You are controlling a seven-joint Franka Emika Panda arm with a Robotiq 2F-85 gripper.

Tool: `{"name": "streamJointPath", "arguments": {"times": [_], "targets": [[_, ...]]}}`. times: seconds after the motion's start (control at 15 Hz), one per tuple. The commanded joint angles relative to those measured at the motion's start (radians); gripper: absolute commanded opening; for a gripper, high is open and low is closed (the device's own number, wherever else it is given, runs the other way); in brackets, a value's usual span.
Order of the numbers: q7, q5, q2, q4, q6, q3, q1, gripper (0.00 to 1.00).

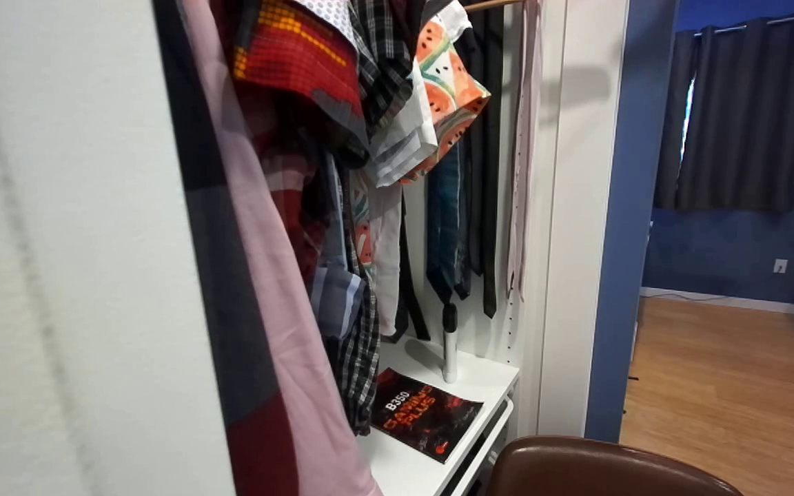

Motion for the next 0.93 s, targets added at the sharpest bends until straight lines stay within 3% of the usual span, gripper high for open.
{"name": "streamJointPath", "arguments": {"times": [0.0,0.67,0.87], "targets": [[-0.019,-0.036,0.005,0.094,-0.102,-0.004,-0.011,1.00],[-0.083,-0.233,0.015,0.259,-0.299,0.001,-0.036,1.00],[-0.077,-0.209,0.003,0.236,-0.283,0.000,-0.031,1.00]]}}
